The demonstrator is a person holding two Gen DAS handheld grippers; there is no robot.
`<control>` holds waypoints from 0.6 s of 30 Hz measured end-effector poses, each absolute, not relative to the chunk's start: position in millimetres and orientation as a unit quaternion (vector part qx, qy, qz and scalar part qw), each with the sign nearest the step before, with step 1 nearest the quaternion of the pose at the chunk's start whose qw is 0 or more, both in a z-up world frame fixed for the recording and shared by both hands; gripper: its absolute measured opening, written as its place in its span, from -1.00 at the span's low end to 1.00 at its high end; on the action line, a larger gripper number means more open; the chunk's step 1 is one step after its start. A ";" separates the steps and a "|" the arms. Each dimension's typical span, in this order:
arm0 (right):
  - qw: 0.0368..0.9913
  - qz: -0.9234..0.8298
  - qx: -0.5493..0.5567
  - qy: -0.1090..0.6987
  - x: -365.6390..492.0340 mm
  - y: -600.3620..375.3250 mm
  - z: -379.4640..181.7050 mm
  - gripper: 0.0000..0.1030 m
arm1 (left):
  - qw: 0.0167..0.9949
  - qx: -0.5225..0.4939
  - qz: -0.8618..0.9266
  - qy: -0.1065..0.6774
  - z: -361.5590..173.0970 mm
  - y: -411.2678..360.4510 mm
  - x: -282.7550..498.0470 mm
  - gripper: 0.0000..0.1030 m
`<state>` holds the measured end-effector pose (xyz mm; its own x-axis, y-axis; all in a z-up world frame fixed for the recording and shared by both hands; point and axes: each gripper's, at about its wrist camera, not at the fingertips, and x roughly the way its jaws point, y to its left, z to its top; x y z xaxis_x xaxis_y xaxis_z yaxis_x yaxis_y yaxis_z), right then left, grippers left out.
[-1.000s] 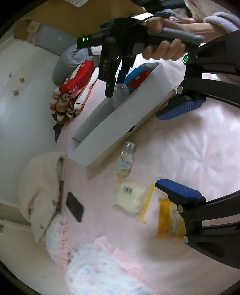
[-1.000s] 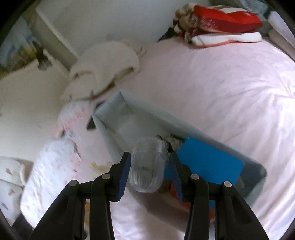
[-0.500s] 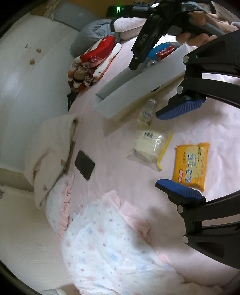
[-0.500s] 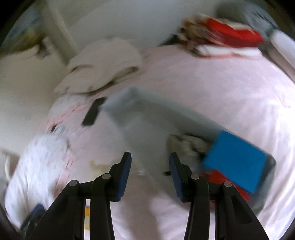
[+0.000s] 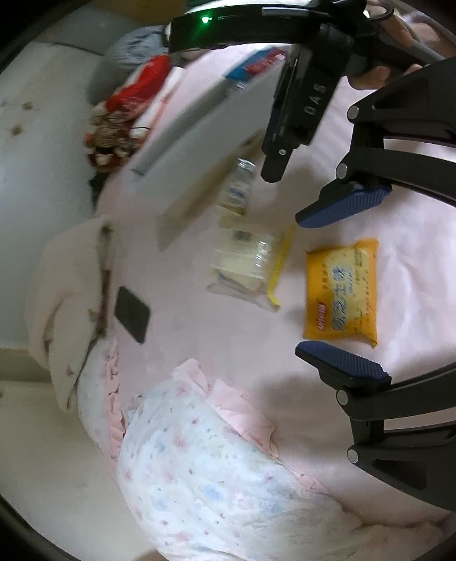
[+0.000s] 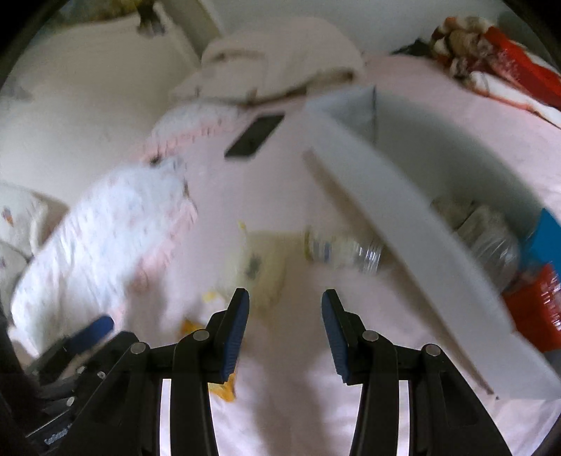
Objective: Organize objects
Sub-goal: 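Grasp the yellow biscuit pack with the right gripper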
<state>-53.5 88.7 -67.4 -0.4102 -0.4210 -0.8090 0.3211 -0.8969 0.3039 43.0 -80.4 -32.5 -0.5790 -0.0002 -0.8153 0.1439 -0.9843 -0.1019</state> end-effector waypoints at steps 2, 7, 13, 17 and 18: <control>0.225 -0.833 0.505 -0.033 -50.5 83.2 -77.8 -0.15 | 0.027 0.465 -0.878 0.106 -37.6 -84.1 39.4 0.26; 0.235 -0.813 0.531 -0.036 -52.3 79.0 -106.3 -0.14 | 0.015 0.469 -0.871 0.147 -50.7 -92.7 38.4 0.26; 0.257 -0.807 0.530 -0.043 -56.6 76.0 -108.6 -0.14 | 0.020 0.487 -0.865 0.122 -69.7 -101.4 43.5 0.26; 0.272 -0.801 0.530 -0.065 -53.5 78.3 -102.5 -0.14 | 0.007 0.501 -0.858 0.113 -90.3 -105.7 46.1 0.27; 0.278 -0.798 0.530 -0.070 -52.5 77.8 -100.3 -0.15 | 0.005 0.504 -0.857 0.107 -96.3 -105.5 47.7 0.27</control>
